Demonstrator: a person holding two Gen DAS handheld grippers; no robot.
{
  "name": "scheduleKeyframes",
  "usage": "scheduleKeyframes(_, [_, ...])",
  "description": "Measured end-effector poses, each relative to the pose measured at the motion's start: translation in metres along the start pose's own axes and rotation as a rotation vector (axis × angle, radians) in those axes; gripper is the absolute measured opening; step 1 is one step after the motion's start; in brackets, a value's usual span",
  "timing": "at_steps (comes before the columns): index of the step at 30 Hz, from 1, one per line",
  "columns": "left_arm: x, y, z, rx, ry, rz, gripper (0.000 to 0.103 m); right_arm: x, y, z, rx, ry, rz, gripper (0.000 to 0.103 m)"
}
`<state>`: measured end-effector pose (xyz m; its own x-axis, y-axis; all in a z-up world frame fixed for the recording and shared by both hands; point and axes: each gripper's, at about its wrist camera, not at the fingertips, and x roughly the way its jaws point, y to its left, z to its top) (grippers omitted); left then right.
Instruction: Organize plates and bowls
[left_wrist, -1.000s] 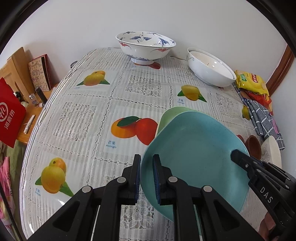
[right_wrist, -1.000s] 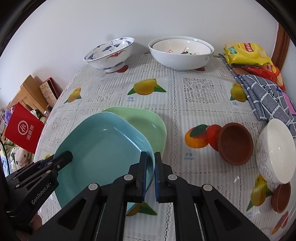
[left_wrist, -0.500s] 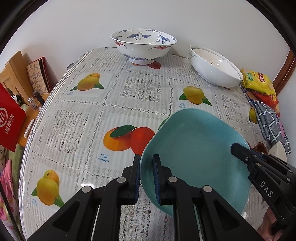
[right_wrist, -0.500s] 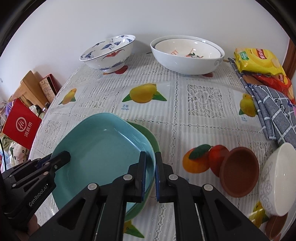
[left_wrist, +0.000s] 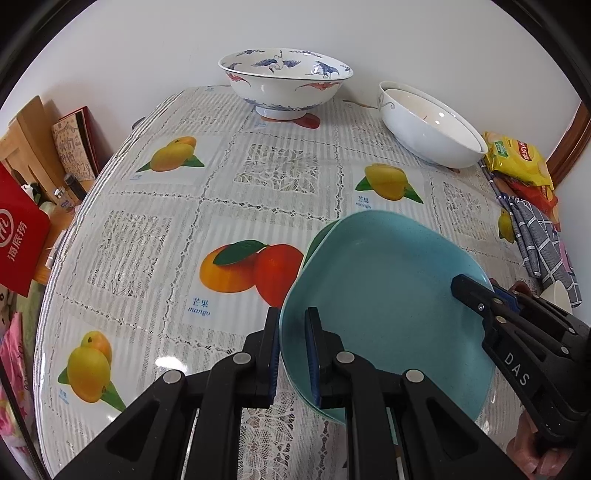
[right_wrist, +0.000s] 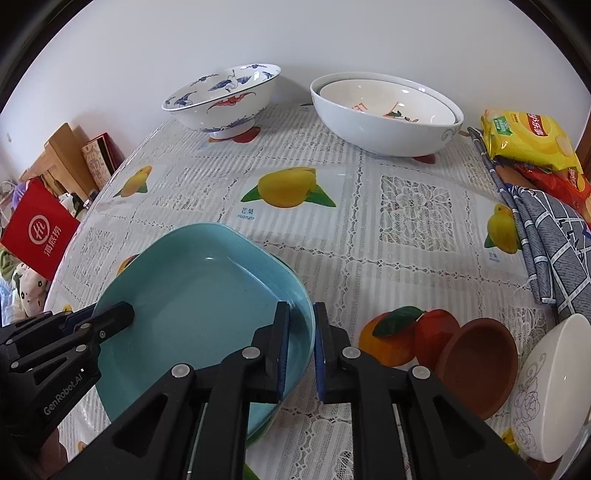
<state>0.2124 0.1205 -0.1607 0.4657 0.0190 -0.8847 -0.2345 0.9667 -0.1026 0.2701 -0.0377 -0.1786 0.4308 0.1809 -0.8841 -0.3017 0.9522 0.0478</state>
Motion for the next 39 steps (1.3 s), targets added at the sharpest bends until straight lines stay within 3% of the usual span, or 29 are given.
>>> scheduleKeyframes(2, [-0.003, 0.000, 0.000, 0.002, -0.001, 0.004, 0.022, -0.001, 0.000, 0.000, -0.002, -0.004, 0.001, 0.015])
scheduleKeyframes(4, [-0.006, -0.001, -0.001, 0.011, -0.004, 0.012, 0.025, -0.003, 0.001, 0.000, -0.003, -0.007, 0.007, 0.022])
scheduleKeyframes(12, [-0.026, -0.004, -0.007, 0.015, -0.030, 0.010, 0.025, -0.025, 0.000, -0.007, 0.011, -0.035, 0.013, 0.029])
scheduleKeyframes(23, [-0.072, -0.041, -0.022, 0.078, -0.102, -0.013, 0.025, -0.094, -0.034, -0.039, 0.055, -0.110, -0.031, 0.036])
scheduleKeyframes(31, [-0.096, -0.094, -0.043, 0.145, -0.140, -0.057, 0.026, -0.155, -0.091, -0.084, 0.095, -0.195, -0.196, 0.046])
scheduleKeyframes(37, [-0.094, -0.140, -0.058, 0.178, -0.132, -0.084, 0.026, -0.185, -0.146, -0.125, 0.142, -0.201, -0.346, 0.047])
scheduleKeyframes(39, [-0.092, -0.157, -0.063, 0.198, -0.130, -0.082, 0.026, -0.191, -0.166, -0.138, 0.181, -0.201, -0.349, 0.047])
